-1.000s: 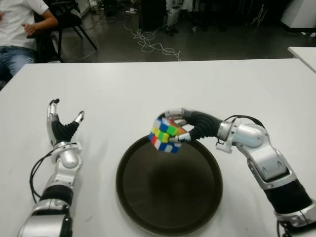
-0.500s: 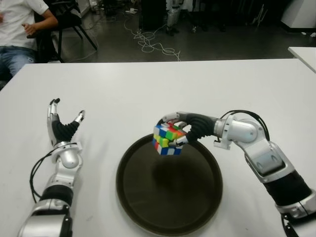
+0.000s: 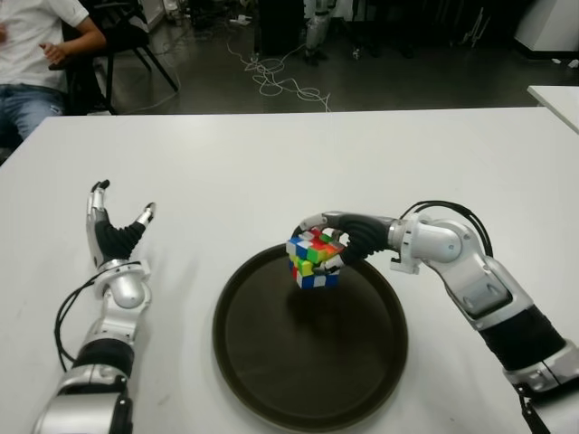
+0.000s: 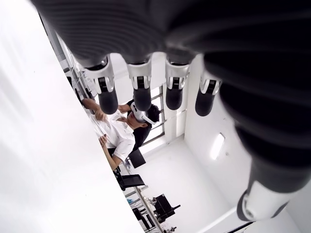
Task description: Pick up the Rubik's Cube and put it in the plate
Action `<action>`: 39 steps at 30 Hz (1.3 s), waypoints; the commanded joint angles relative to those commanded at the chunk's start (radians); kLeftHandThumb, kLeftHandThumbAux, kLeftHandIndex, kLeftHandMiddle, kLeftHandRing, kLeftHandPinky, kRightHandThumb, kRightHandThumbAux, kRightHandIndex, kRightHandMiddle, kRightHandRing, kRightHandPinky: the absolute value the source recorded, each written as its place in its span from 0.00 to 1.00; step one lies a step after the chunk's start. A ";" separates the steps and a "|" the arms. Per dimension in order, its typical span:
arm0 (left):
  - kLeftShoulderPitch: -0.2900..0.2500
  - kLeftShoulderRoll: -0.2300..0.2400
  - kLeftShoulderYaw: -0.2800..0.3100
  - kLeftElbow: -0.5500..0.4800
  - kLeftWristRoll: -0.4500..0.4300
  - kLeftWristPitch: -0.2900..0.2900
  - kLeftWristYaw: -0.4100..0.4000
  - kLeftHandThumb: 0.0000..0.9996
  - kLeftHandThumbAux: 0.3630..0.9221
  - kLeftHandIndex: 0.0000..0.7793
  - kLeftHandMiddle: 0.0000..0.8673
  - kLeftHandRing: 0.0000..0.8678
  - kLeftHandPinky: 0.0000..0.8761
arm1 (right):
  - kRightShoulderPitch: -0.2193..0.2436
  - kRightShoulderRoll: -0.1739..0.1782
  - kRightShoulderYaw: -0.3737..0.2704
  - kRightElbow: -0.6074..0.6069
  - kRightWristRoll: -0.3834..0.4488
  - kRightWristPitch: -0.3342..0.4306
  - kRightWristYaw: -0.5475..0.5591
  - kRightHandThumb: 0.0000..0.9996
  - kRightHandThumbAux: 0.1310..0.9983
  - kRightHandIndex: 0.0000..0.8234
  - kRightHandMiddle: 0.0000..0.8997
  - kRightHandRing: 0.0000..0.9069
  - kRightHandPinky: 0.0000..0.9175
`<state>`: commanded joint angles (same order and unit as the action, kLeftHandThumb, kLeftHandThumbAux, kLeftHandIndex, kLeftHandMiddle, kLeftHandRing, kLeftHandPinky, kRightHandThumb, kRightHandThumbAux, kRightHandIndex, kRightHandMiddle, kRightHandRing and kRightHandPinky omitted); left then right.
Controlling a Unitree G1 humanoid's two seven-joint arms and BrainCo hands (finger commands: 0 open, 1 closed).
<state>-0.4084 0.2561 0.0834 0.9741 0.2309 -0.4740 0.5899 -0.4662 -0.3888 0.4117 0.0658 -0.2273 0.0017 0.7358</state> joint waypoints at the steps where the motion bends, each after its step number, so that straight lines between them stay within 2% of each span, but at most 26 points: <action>1: -0.001 0.001 0.000 0.002 0.000 0.001 0.000 0.00 0.59 0.05 0.12 0.10 0.10 | -0.001 0.001 0.000 0.006 0.003 -0.004 0.005 0.69 0.69 0.53 0.87 0.88 0.87; 5: -0.001 0.002 0.002 0.006 -0.001 0.004 0.000 0.00 0.57 0.04 0.08 0.06 0.06 | -0.005 0.004 0.001 0.021 0.013 -0.016 0.024 0.69 0.69 0.53 0.87 0.88 0.87; 11: 0.000 0.000 0.006 0.005 -0.008 0.003 -0.002 0.00 0.59 0.05 0.11 0.10 0.08 | -0.018 0.003 0.002 0.044 0.032 -0.043 0.068 0.69 0.69 0.53 0.88 0.89 0.87; 16: 0.000 -0.003 0.009 0.000 -0.013 0.012 -0.001 0.00 0.66 0.04 0.07 0.05 0.04 | -0.033 -0.004 0.009 0.069 0.035 -0.082 0.105 0.69 0.69 0.53 0.90 0.90 0.88; 22: -0.003 -0.004 0.008 -0.002 -0.014 0.030 0.002 0.00 0.70 0.04 0.05 0.04 0.03 | -0.059 -0.014 0.031 0.101 0.021 -0.134 0.140 0.69 0.69 0.53 0.91 0.91 0.89; 27: -0.004 -0.004 0.008 -0.007 -0.013 0.036 0.002 0.00 0.71 0.04 0.05 0.03 0.02 | -0.078 -0.016 0.042 0.129 0.025 -0.147 0.183 0.69 0.69 0.53 0.92 0.92 0.90; 31: -0.003 -0.002 0.006 -0.007 -0.010 0.034 0.004 0.00 0.69 0.05 0.05 0.04 0.03 | -0.087 -0.018 0.046 0.142 0.030 -0.148 0.212 0.69 0.69 0.53 0.93 0.92 0.90; 39: -0.005 0.003 0.004 0.002 -0.006 0.030 0.003 0.00 0.66 0.06 0.05 0.04 0.03 | -0.082 -0.015 0.046 0.146 0.010 -0.169 0.193 0.70 0.69 0.53 0.92 0.93 0.92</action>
<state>-0.4129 0.2592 0.0874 0.9765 0.2248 -0.4443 0.5926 -0.5480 -0.4036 0.4573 0.2119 -0.2172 -0.1670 0.9289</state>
